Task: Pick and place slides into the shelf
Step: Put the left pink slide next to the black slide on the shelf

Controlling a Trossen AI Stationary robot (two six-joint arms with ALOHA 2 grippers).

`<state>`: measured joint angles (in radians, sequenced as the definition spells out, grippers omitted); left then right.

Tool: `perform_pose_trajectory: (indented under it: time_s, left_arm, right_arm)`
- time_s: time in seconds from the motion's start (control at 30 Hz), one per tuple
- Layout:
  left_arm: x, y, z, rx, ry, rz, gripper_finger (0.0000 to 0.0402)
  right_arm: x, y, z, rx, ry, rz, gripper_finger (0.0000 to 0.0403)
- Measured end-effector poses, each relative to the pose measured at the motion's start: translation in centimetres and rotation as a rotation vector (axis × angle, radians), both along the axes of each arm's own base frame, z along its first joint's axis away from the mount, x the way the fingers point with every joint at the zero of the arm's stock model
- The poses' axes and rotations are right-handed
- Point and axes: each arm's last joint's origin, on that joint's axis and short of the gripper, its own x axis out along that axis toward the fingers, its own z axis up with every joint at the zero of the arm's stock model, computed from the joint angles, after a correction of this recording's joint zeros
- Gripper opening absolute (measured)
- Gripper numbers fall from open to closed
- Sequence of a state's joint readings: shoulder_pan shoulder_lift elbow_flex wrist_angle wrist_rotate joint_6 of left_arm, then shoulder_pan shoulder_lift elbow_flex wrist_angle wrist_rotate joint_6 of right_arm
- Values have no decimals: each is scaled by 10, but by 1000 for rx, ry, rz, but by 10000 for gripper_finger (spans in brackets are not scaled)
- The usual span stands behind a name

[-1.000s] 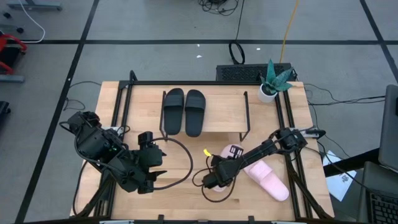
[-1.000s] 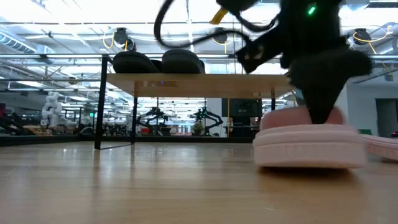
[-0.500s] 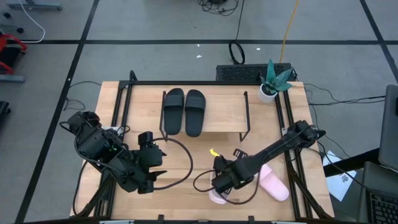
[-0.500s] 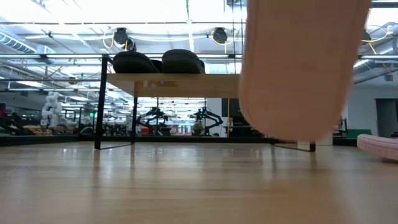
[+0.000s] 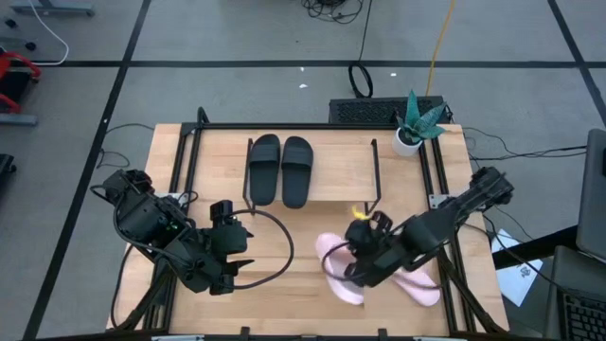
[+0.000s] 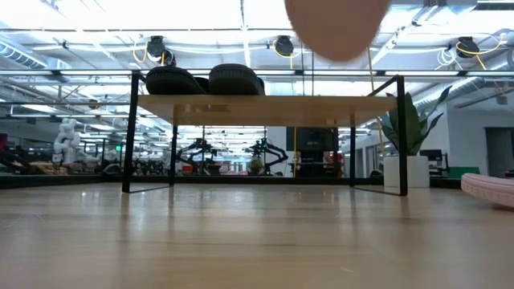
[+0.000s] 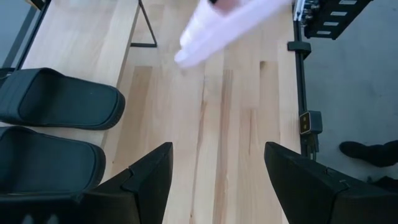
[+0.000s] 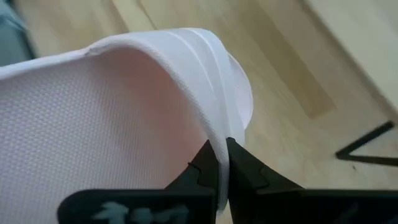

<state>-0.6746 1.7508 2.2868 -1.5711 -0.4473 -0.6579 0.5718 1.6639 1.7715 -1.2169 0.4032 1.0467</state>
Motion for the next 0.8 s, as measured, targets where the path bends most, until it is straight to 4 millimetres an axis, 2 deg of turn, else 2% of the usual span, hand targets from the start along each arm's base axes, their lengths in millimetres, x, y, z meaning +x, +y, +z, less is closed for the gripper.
perform_pose_trajectory:
  time_s: [0.17, 0.27, 0.37, 0.5, 0.8]
  left_arm:
    - [0, 0, 0, 5, -4, 4, 253]
    - [0, 0, 0, 5, -5, 5, 253]
    - [0, 0, 0, 4, -5, 5, 253]
    - [0, 0, 0, 2, -5, 9, 253]
    - [0, 0, 0, -28, -7, 46, 253]
  right_arm:
    - [-22, -14, 48, 2, -189, 7, 0]
    - [-34, -25, 74, -69, -287, 19, 0]
    - [-40, -35, 91, -177, -339, 43, 0]
    - [-41, -52, 102, -331, -312, 69, 0]
    - [-26, -96, 100, -541, -163, 64, 0]
